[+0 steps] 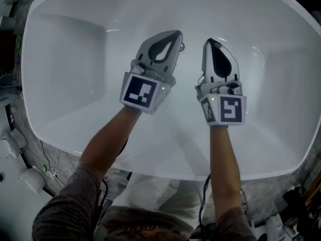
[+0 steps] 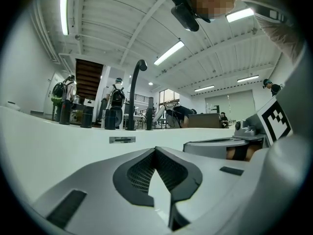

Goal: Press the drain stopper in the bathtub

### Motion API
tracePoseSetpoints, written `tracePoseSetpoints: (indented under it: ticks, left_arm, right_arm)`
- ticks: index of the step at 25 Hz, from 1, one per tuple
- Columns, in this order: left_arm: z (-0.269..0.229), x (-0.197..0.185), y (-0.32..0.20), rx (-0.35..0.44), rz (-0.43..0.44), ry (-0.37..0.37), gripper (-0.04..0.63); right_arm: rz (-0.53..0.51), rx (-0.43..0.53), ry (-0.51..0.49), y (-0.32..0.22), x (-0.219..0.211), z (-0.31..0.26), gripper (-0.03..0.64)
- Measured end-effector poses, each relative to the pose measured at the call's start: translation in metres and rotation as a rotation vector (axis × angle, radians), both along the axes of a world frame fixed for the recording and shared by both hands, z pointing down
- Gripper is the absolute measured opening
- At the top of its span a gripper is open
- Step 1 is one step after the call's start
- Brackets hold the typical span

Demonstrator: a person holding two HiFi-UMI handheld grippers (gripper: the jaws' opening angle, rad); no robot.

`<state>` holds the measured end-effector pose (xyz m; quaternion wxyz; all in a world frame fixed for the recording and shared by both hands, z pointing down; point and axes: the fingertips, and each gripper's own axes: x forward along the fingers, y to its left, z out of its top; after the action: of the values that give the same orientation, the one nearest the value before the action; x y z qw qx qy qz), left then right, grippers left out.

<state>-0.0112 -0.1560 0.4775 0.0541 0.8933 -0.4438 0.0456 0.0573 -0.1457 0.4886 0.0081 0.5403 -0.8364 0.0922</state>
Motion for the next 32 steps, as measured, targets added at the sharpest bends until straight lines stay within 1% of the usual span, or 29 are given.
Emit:
tracePoseSetpoints:
  ticks: [13,23,29,32]
  left_arm:
    - [0.074,0.005,-0.019,-0.007,-0.001,-0.018,0.001]
    - [0.128,0.006,-0.021,-0.046,-0.018,-0.030,0.001]
    - [0.147,0.006,-0.030,-0.072,-0.047,-0.025,0.000]
    - [0.164,0.005,-0.036,-0.103,-0.057,-0.029,0.002]
  right_arm:
    - [-0.030,-0.016,-0.006,-0.019,-0.008,0.068,-0.002]
    - [-0.060,-0.027,0.012,-0.021,-0.006,0.108,-0.002]
    - [-0.028,-0.041,-0.014,-0.024,0.003,0.119,-0.002]
    - [-0.020,-0.052,-0.033,-0.023,0.003,0.124,-0.002]
